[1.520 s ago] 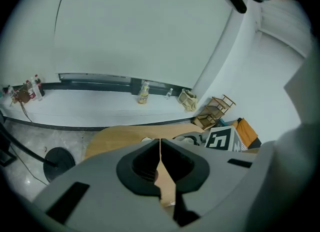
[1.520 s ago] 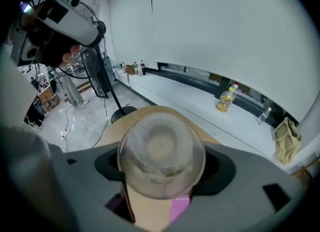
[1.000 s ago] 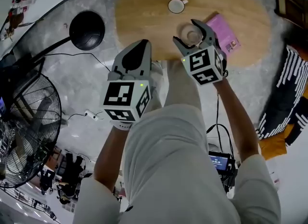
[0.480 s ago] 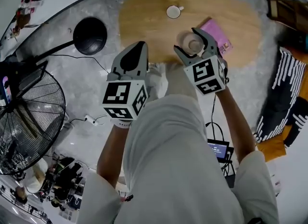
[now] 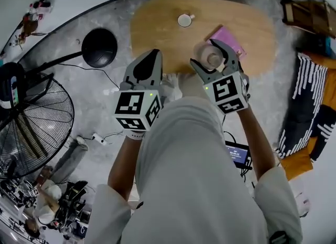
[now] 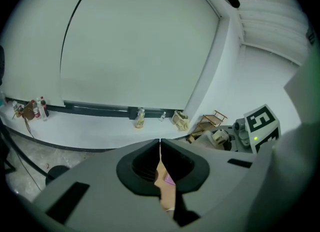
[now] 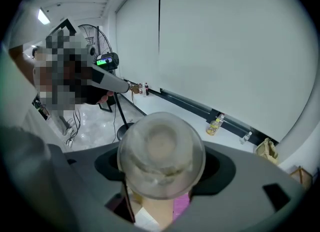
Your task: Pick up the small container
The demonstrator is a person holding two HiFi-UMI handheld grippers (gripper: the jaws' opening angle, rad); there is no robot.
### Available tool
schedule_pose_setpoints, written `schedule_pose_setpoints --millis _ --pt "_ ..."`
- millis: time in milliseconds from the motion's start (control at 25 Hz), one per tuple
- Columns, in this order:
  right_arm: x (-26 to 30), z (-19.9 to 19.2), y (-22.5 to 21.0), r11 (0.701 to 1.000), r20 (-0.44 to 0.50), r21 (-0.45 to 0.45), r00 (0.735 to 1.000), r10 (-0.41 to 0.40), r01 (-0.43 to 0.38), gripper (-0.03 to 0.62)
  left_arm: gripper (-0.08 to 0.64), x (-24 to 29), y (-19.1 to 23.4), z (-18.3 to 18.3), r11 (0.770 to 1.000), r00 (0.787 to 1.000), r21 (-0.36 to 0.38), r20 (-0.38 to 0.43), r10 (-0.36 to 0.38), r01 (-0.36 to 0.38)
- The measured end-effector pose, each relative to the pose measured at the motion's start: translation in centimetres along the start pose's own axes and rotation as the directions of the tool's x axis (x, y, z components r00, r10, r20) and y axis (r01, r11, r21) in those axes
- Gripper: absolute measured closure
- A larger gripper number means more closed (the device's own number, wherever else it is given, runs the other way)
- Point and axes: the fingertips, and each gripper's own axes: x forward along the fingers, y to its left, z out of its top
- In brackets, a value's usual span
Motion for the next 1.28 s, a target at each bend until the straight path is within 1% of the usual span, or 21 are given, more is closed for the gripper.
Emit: schedule_pose_setpoints --millis 360,560,880,1040,1200,1280 --pt "-4.2 1.6 1.6 1.000 0.022 -0.014 1.000 -0.012 0.013 0.253 0.535 -2.4 -0.6 1.1 1.000 0.999 0.011 0.042 -0.001 0.001" --pt "-6.0 2.7 2.0 0.999 0.034 -0.019 0.999 -0.033 0.033 0.253 0.535 -3.5 -0.8 2.4 1.000 0.996 0.026 0.084 -0.001 -0.001" --pt "-8.6 4.8 1.2 0.996 0.084 0.015 0.993 -0.084 0.083 0.253 0.535 -5.6 -0.4 4.4 0.998 0.989 0.067 0.150 0.003 -0.013" --pt "-10.0 5.0 0.7 0.995 0.096 0.045 0.991 -0.092 0.088 0.253 0.535 -6.5 -0.6 5.0 0.998 0.984 0.057 0.180 0.007 -0.017" --pt "-10.8 5.0 0.1 0.992 0.105 0.047 0.987 -0.121 0.116 0.253 0.535 -7.2 -0.8 5.6 0.999 0.977 0.046 0.212 0.010 -0.020" --pt "-11.1 5.0 -0.1 0.991 0.115 0.061 0.986 -0.123 0.117 0.253 0.535 -7.4 -0.8 5.8 0.999 0.975 0.041 0.222 0.010 -0.019"
